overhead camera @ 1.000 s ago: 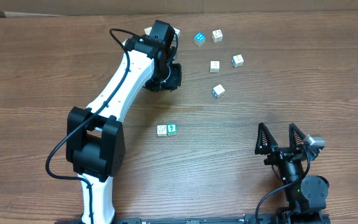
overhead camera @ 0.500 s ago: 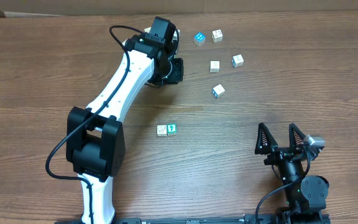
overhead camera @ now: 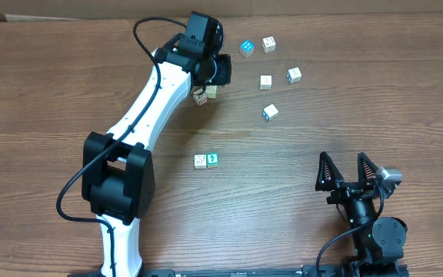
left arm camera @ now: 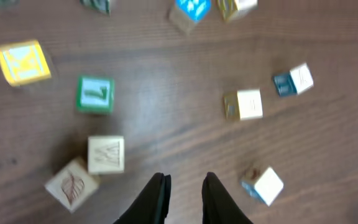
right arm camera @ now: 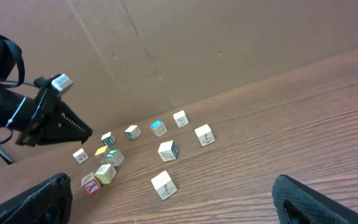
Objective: Form a circle
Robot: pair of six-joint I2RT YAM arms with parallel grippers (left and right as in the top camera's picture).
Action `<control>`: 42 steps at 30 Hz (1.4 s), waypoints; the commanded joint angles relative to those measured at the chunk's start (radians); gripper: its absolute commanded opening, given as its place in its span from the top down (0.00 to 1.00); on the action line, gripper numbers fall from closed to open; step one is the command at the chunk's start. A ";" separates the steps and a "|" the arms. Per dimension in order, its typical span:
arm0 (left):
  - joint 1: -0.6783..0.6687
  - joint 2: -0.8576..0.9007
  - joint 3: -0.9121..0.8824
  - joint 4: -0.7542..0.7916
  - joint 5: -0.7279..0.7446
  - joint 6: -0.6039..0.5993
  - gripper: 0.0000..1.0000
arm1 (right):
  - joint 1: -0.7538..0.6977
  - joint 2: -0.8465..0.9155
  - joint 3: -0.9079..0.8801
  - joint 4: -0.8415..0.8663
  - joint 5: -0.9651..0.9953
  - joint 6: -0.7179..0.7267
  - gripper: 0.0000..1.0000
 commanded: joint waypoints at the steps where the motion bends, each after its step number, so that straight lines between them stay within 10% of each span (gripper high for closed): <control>1: 0.000 -0.006 0.024 0.042 -0.088 -0.013 0.82 | -0.008 -0.008 -0.010 0.003 -0.006 -0.011 0.00; 10: 0.000 -0.006 0.024 0.116 -0.214 -0.001 0.78 | -0.008 -0.008 -0.010 0.003 -0.006 -0.011 0.00; 42: 0.000 -0.006 0.024 0.159 -0.234 0.104 0.11 | -0.008 -0.008 -0.010 0.003 -0.006 -0.011 0.00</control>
